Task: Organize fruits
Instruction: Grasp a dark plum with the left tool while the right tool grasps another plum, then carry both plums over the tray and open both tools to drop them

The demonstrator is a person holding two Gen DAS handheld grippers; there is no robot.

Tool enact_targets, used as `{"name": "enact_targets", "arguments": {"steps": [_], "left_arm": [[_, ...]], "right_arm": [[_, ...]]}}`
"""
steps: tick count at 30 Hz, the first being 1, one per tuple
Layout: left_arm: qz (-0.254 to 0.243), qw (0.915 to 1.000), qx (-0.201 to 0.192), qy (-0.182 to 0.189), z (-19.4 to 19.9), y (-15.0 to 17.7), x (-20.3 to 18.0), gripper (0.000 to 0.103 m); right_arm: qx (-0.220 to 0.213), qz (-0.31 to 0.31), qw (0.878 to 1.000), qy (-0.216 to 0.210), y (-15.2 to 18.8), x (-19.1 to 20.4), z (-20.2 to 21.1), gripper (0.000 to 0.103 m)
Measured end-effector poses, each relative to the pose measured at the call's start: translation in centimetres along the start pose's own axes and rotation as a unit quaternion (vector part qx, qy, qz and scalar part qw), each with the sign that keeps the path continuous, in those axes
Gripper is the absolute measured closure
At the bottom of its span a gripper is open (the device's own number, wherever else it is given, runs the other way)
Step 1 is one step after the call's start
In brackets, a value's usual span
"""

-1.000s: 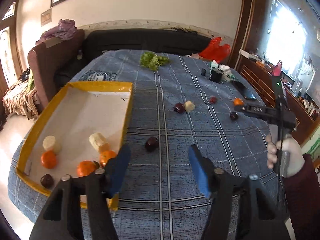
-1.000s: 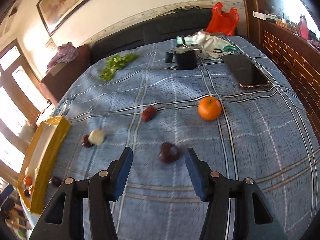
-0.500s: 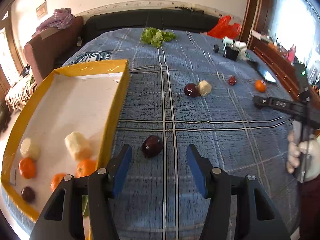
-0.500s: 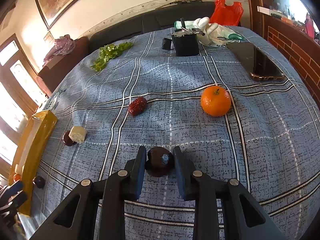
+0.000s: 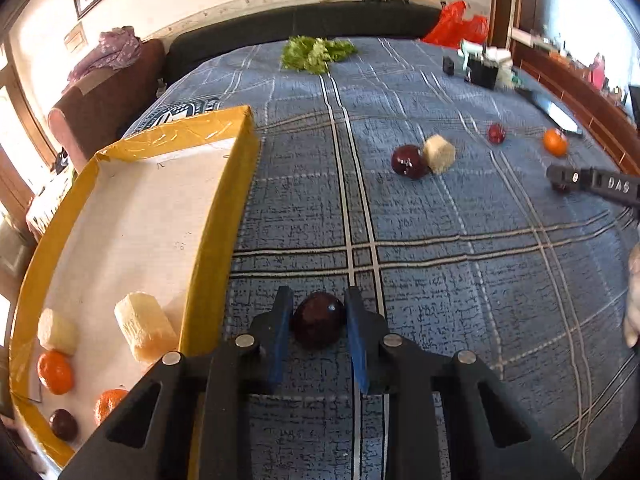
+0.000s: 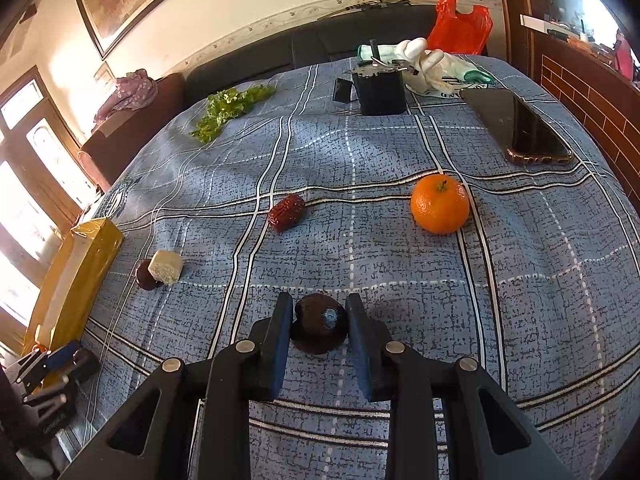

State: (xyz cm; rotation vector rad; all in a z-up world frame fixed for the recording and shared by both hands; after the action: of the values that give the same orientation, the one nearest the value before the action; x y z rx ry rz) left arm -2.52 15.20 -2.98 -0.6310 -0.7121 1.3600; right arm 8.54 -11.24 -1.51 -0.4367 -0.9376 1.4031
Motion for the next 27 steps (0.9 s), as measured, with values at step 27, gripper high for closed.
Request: {"name": "enact_targets", "arguments": {"steps": [27], "left_arm": [[0.131, 0.9857, -0.102, -0.032, 10.4, -1.6, 9.5, 0.077]], "right_arm": [[-0.035, 0.014, 0.998, -0.046, -0.4, 4.1, 2.6, 0.074]]}}
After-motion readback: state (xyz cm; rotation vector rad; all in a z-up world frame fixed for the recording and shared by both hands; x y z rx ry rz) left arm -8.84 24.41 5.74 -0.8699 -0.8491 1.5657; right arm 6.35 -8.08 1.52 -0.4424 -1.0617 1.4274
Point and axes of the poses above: each gripper's, at about its wrist camera, not at the fingertips, and z roughly against the way its jaws point, x to its left, y to its underside, the point moved 6 cm from there along -z, roughly the way its jaws point, and after that the axes turned 13 degrees about -x, right-handed, at the moved point
